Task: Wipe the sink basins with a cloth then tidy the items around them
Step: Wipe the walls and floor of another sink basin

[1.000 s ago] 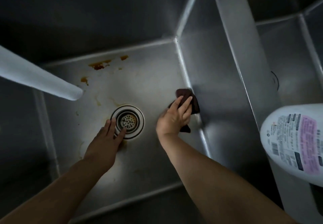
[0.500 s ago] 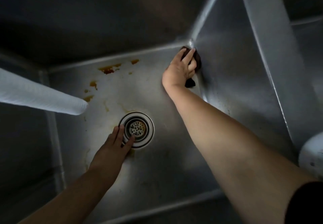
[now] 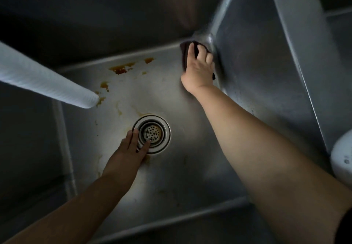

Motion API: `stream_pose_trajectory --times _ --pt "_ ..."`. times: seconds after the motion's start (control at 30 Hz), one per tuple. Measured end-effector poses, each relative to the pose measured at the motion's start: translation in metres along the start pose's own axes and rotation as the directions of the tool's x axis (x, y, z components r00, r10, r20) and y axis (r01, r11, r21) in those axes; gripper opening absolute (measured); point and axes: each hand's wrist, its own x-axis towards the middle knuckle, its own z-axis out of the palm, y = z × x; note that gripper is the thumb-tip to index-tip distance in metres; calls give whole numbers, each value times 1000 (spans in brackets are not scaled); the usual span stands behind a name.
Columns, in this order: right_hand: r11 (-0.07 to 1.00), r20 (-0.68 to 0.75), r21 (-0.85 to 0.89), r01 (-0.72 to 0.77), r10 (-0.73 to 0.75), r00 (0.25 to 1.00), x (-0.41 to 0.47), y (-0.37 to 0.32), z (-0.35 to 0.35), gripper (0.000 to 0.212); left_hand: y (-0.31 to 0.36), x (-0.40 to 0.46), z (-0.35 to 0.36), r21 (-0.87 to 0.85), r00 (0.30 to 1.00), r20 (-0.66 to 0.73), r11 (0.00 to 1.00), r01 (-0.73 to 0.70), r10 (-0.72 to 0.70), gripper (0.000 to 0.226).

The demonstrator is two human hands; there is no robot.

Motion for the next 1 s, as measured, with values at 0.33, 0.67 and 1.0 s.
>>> stream_pose_trajectory --times 0.33,0.67,1.0 --pt "978 -40 125 170 -166 985 -68 18 -4 46 0 -3 -3 9 1000 -1 1000 4 -4 77" --pt "986 403 -79 147 -103 909 -178 49 -25 40 0 -9 -5 4 1000 -24 1000 4 -4 78" --pt "961 451 -132 -243 277 848 -216 29 -10 58 -1 -11 -5 -12 999 -45 1000 -10 9 79"
